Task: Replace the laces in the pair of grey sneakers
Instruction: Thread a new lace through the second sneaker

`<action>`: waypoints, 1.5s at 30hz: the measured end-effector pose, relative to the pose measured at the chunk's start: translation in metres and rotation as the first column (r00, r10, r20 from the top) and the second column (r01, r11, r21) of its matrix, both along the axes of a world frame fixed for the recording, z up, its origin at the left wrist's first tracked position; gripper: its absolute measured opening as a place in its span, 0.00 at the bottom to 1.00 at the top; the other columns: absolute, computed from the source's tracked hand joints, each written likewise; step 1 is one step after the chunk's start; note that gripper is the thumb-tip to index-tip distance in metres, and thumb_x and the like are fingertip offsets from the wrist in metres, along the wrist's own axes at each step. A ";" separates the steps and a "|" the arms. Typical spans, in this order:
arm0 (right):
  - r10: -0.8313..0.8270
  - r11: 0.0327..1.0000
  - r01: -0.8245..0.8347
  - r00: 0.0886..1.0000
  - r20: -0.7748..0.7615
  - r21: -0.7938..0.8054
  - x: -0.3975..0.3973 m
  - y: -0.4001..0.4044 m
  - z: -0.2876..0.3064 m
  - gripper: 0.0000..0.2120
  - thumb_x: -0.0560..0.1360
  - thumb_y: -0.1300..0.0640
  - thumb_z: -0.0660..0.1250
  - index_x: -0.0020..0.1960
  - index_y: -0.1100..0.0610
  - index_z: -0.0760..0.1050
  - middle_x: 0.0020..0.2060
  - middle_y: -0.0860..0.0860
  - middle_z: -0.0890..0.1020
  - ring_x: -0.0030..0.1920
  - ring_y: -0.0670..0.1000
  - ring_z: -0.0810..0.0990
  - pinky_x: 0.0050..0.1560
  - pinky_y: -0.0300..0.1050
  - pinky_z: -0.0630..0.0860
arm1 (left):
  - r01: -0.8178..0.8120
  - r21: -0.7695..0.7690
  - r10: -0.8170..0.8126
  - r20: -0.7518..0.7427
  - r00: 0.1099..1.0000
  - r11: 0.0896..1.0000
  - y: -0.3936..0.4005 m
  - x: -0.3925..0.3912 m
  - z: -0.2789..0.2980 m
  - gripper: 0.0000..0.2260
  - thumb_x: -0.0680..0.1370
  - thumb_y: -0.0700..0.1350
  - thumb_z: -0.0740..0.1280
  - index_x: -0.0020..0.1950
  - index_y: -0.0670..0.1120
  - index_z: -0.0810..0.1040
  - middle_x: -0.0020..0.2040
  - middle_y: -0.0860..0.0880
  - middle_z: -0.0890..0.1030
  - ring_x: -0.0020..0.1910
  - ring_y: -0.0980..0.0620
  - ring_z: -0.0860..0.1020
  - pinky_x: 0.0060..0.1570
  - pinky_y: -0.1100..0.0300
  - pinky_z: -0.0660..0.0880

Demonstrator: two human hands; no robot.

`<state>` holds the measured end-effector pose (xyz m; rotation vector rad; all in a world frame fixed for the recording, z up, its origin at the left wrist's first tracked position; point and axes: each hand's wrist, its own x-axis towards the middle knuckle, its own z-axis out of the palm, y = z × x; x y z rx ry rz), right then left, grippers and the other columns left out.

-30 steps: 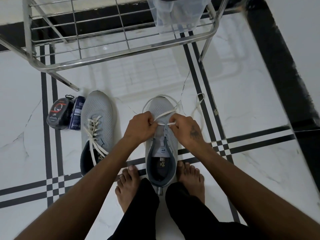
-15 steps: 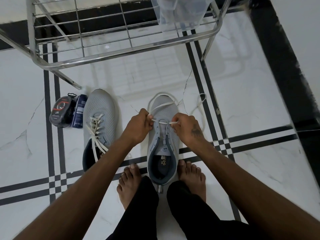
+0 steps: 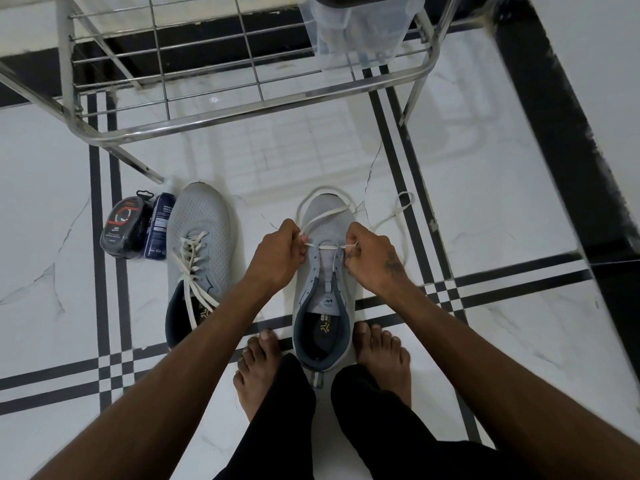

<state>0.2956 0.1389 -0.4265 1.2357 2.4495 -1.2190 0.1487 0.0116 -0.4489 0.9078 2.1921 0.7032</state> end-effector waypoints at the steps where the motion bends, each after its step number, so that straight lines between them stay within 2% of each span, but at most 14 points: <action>1: -0.009 1.000 0.009 1.000 -0.004 -0.025 0.000 0.000 0.001 0.04 0.78 0.63 0.57 0.47 0.56 0.69 0.37 0.56 0.80 0.39 0.57 0.80 0.38 0.51 0.79 | 0.006 0.001 -0.006 -0.004 1.000 1.000 0.000 0.000 0.000 0.09 0.84 0.48 0.57 0.46 0.46 0.67 0.40 0.51 0.80 0.38 0.51 0.79 0.35 0.64 0.71; 7: -0.035 0.993 0.034 0.999 -0.008 -0.112 0.001 0.003 0.004 0.05 0.78 0.63 0.58 0.48 0.56 0.71 0.40 0.57 0.82 0.44 0.59 0.82 0.48 0.59 0.81 | -0.014 0.004 0.014 0.010 1.000 1.000 0.001 0.001 0.002 0.10 0.84 0.50 0.57 0.44 0.49 0.66 0.38 0.54 0.80 0.36 0.56 0.78 0.34 0.67 0.69; 13: 0.020 0.996 -0.025 0.998 -0.065 -0.084 0.015 0.004 0.005 0.05 0.79 0.57 0.67 0.51 0.51 0.71 0.36 0.49 0.81 0.39 0.49 0.80 0.37 0.40 0.73 | -0.008 -0.086 0.008 0.004 1.000 0.996 -0.005 -0.003 0.013 0.10 0.83 0.52 0.61 0.46 0.48 0.72 0.41 0.51 0.83 0.41 0.52 0.82 0.42 0.56 0.76; 17: 0.037 0.996 -0.039 0.999 -0.031 -0.082 0.013 0.007 0.007 0.04 0.79 0.56 0.68 0.53 0.54 0.75 0.39 0.49 0.80 0.43 0.51 0.80 0.43 0.45 0.77 | -0.009 -0.142 0.013 0.027 1.000 0.990 -0.011 -0.007 0.024 0.08 0.82 0.51 0.63 0.46 0.49 0.74 0.41 0.52 0.83 0.35 0.60 0.82 0.34 0.64 0.71; 20: 0.111 0.980 -0.126 0.989 0.098 0.152 0.006 0.009 0.012 0.05 0.79 0.53 0.66 0.50 0.54 0.78 0.47 0.51 0.77 0.51 0.53 0.76 0.47 0.46 0.73 | -0.063 -0.115 0.064 0.007 0.998 0.991 -0.017 -0.009 0.034 0.07 0.82 0.49 0.64 0.47 0.49 0.77 0.37 0.51 0.83 0.32 0.55 0.82 0.36 0.62 0.74; 23: 0.229 0.878 -0.296 0.950 0.211 0.377 -0.007 0.011 0.023 0.11 0.79 0.49 0.62 0.51 0.55 0.79 0.53 0.53 0.75 0.57 0.56 0.72 0.55 0.50 0.69 | -0.133 -0.105 0.121 -0.109 0.987 0.986 -0.023 -0.016 0.044 0.07 0.81 0.48 0.65 0.49 0.47 0.81 0.39 0.47 0.84 0.38 0.46 0.82 0.42 0.55 0.78; 25: 0.217 0.923 -0.256 0.963 0.162 0.286 -0.016 0.012 0.031 0.12 0.81 0.48 0.60 0.49 0.55 0.76 0.50 0.53 0.78 0.54 0.55 0.75 0.55 0.50 0.68 | -0.154 -0.147 0.126 -0.183 0.975 0.977 -0.027 -0.022 0.051 0.09 0.81 0.49 0.65 0.51 0.46 0.82 0.42 0.46 0.84 0.42 0.45 0.81 0.46 0.52 0.78; 27: 0.101 0.993 -0.103 0.994 0.041 0.050 -0.024 0.014 0.036 0.13 0.81 0.47 0.60 0.44 0.54 0.73 0.42 0.50 0.80 0.46 0.53 0.77 0.46 0.46 0.70 | -0.162 -0.207 0.105 -0.261 0.960 0.965 -0.033 -0.028 0.057 0.10 0.81 0.49 0.64 0.53 0.46 0.82 0.46 0.45 0.84 0.45 0.44 0.81 0.47 0.51 0.78; 29: 0.054 0.997 -0.055 0.998 -0.011 -0.047 -0.029 0.015 0.039 0.14 0.81 0.47 0.62 0.43 0.56 0.74 0.40 0.50 0.81 0.43 0.52 0.79 0.41 0.45 0.72 | -0.139 -0.303 0.017 -0.372 0.928 0.943 -0.037 -0.031 0.061 0.11 0.80 0.48 0.65 0.59 0.47 0.80 0.53 0.45 0.83 0.49 0.43 0.81 0.48 0.51 0.78; 32: 0.090 0.993 -0.090 0.996 -0.005 -0.079 -0.033 0.014 0.040 0.13 0.80 0.52 0.62 0.46 0.59 0.80 0.44 0.54 0.84 0.45 0.52 0.82 0.47 0.47 0.77 | -0.042 -0.400 -0.204 -0.552 0.808 0.916 -0.040 -0.030 0.059 0.27 0.76 0.41 0.68 0.74 0.46 0.66 0.70 0.42 0.70 0.66 0.39 0.72 0.61 0.44 0.73; 34: 0.059 0.984 -0.066 0.997 -0.045 -0.167 -0.033 0.014 0.038 0.11 0.80 0.55 0.62 0.47 0.58 0.81 0.43 0.51 0.84 0.46 0.51 0.83 0.49 0.48 0.78 | 0.121 -0.306 -0.294 -0.620 0.727 0.944 -0.031 -0.022 0.058 0.33 0.73 0.35 0.69 0.77 0.46 0.62 0.75 0.41 0.66 0.73 0.40 0.65 0.70 0.45 0.66; 37: -0.024 0.956 -0.006 0.995 -0.099 -0.292 -0.027 0.013 0.037 0.08 0.80 0.55 0.64 0.48 0.54 0.82 0.38 0.46 0.83 0.40 0.45 0.80 0.45 0.45 0.77 | 0.374 -0.238 -0.443 -0.518 0.732 0.896 -0.013 -0.001 0.045 0.23 0.76 0.38 0.68 0.71 0.47 0.73 0.69 0.46 0.74 0.68 0.44 0.71 0.66 0.52 0.70; 40: -0.078 0.943 0.033 0.989 -0.123 -0.332 -0.019 0.013 0.034 0.07 0.80 0.56 0.65 0.54 0.54 0.81 0.38 0.47 0.83 0.35 0.43 0.78 0.42 0.42 0.74 | 0.277 -0.274 -0.368 -0.381 0.848 0.921 -0.004 0.008 0.035 0.12 0.80 0.48 0.65 0.62 0.45 0.77 0.61 0.47 0.76 0.61 0.46 0.74 0.56 0.51 0.73; 45: -0.185 0.939 0.130 0.971 -0.149 -0.317 -0.017 0.024 0.035 0.06 0.79 0.54 0.68 0.51 0.54 0.82 0.36 0.47 0.84 0.34 0.41 0.79 0.38 0.37 0.73 | 0.218 -0.184 -0.275 -0.394 0.877 0.958 -0.012 0.003 0.026 0.12 0.82 0.48 0.59 0.45 0.42 0.74 0.46 0.43 0.79 0.49 0.42 0.76 0.42 0.52 0.69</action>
